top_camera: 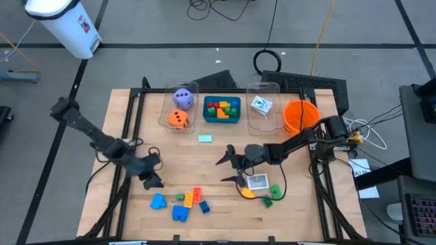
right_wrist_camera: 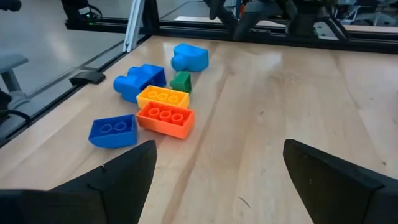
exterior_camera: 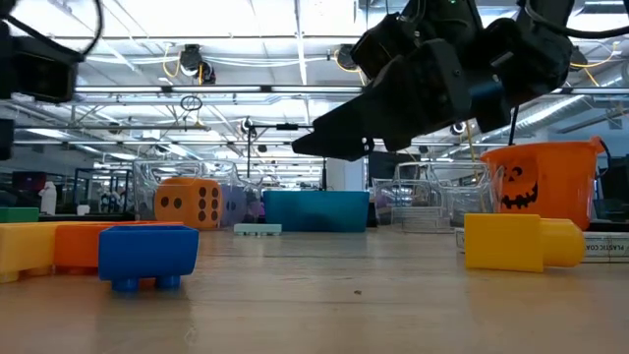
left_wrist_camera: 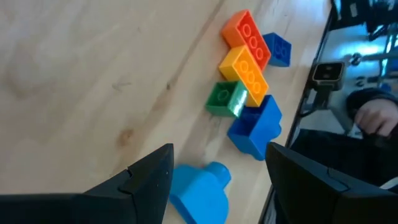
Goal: Pick & Place Toys
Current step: Put the blue game piece into the blue bin
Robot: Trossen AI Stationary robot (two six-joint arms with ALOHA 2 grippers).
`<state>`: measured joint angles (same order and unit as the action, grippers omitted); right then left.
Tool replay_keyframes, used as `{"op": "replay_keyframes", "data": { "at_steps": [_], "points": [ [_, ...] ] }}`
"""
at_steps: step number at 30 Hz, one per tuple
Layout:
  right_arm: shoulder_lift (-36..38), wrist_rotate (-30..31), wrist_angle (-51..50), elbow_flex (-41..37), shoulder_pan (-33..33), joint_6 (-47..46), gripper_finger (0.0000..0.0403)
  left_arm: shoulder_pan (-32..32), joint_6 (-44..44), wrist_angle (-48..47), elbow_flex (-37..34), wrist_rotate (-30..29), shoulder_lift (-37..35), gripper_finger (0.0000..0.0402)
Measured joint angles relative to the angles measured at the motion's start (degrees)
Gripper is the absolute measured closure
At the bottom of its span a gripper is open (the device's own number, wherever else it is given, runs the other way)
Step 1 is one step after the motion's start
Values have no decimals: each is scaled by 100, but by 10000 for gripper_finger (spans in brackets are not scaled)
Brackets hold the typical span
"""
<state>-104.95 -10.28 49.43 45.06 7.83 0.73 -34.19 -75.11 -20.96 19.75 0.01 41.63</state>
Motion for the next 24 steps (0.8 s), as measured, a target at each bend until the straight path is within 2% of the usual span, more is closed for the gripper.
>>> {"op": "replay_keyframes", "data": {
  "at_steps": [2,6,11,17,24],
  "points": [
    [0,16,15,0,50,52,62,-420,-378,22,0,-418,0,144],
    [0,472,18,0,177,180,62,-1143,-1004,12,0,-1158,0,144],
    [0,749,56,0,318,188,62,-1858,-1763,50,0,-1849,237,144],
    [0,746,316,0,447,81,62,-2397,-2541,447,0,-1944,1122,144],
    [2,748,586,2,479,-4,62,-2670,-2980,1446,0,-1882,2063,144]
  ]
}}
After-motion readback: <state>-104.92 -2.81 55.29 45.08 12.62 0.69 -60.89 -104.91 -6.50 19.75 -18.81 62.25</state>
